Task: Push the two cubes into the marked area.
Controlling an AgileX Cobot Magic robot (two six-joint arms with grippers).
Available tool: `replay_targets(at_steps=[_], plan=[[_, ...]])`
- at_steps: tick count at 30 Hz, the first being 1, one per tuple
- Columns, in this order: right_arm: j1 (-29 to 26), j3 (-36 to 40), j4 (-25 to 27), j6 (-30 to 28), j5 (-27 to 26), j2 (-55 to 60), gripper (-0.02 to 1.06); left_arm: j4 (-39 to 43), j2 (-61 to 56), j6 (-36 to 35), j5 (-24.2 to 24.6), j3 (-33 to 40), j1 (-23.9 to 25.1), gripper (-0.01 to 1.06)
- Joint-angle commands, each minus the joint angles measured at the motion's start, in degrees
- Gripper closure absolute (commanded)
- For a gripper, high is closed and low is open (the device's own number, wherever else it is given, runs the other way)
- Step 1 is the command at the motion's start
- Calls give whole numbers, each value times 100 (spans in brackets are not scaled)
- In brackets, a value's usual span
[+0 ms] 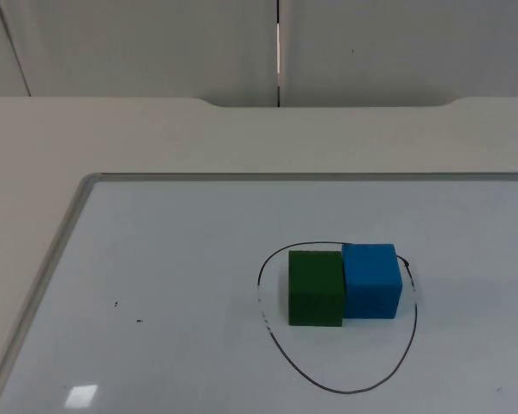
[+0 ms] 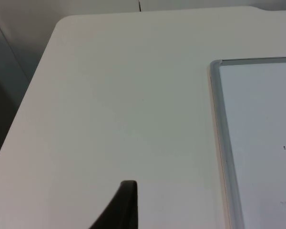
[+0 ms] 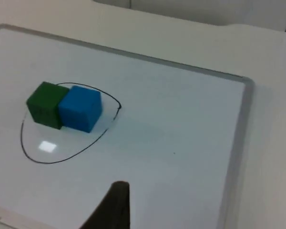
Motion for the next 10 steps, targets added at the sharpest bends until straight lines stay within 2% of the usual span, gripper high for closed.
replay_targets(at_steps=[1, 10], plan=[[-184, 18, -11, -17, -7, -19, 0, -27, -23, -4, -18, 29, 7, 0], [-794, 18, -11, -17, -7, -19, 0, -27, -23, -4, -18, 29, 7, 0]])
